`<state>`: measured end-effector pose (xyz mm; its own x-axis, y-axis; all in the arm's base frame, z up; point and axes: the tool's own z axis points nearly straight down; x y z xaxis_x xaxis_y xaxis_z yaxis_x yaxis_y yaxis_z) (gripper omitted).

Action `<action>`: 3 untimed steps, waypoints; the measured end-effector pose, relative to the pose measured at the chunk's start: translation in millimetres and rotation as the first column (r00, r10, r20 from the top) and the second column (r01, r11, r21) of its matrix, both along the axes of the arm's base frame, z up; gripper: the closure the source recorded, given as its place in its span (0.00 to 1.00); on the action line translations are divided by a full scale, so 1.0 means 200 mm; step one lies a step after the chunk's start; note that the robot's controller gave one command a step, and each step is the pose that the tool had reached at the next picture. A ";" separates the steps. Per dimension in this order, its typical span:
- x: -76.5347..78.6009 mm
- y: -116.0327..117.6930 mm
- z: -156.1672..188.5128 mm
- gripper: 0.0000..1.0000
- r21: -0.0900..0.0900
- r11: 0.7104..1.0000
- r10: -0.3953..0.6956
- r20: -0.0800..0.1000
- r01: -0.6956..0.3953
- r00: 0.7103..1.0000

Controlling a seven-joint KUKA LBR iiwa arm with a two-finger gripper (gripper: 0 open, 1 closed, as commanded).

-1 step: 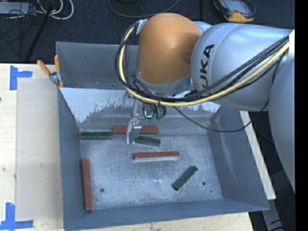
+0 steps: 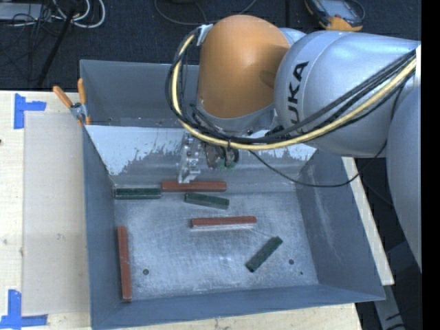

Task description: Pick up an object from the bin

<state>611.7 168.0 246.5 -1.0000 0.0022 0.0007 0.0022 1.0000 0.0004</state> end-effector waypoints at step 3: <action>-0.06 -0.03 -0.51 0.00 0.000 0.999 0.047 0.000 -0.047 0.999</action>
Offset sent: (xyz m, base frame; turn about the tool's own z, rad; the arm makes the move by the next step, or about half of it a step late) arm -0.0113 -0.0070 -0.1019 -0.0491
